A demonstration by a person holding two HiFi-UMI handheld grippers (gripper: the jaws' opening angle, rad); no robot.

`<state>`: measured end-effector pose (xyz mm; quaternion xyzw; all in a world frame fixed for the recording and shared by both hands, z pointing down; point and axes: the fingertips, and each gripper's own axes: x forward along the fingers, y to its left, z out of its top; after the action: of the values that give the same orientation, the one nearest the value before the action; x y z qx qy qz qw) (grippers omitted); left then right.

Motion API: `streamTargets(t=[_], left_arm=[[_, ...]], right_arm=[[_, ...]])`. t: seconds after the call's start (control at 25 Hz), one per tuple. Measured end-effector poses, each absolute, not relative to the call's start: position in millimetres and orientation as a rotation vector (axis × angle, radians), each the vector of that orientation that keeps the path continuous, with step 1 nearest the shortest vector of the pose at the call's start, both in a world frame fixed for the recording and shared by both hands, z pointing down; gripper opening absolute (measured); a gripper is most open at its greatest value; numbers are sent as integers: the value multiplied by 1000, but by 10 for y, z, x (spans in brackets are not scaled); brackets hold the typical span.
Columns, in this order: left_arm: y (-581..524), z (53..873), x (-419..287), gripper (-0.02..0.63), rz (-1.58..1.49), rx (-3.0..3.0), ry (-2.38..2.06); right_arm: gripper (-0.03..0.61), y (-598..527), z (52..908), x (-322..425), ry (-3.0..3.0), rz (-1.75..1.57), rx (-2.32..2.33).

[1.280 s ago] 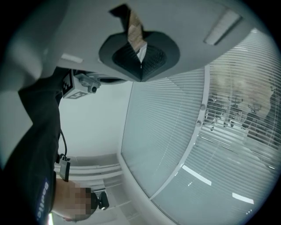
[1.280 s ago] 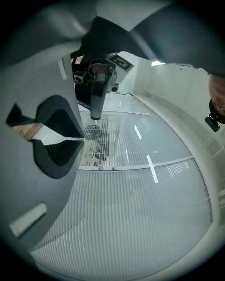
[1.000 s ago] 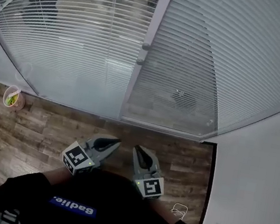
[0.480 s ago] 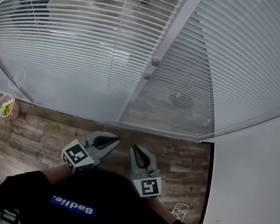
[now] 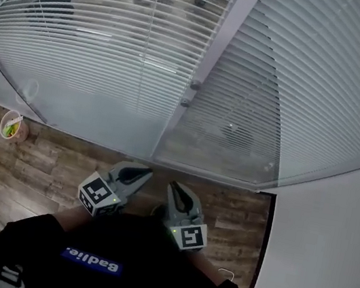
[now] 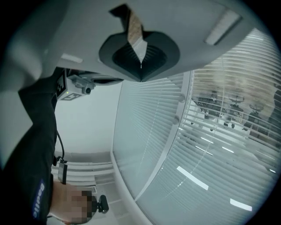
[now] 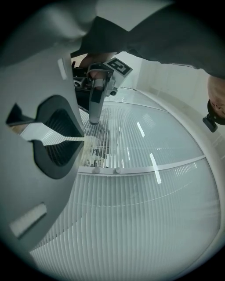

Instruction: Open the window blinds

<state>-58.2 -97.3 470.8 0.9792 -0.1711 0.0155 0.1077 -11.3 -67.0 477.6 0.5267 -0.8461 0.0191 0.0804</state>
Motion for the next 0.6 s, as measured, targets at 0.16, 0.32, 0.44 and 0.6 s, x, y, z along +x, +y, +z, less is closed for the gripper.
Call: streamTargets(t=[0.16, 0.32, 0.44, 0.6], left_arm=[[-1156, 4571, -408, 2, 54, 2897, -602], [-1300, 4595, -259, 2, 72, 2898, -697], [-1391, 4578, -89, 2, 85, 2905, -753], [-1425, 4527, 99, 3, 85, 2897, -813]], right_arm=[[29, -840, 4664, 100, -2584, 29, 1519], [29, -917, 4737, 326, -2627, 35, 1484], [31, -957, 4760, 534, -2650, 43, 1464], [34, -967, 4783, 736, -2678, 53, 1428]])
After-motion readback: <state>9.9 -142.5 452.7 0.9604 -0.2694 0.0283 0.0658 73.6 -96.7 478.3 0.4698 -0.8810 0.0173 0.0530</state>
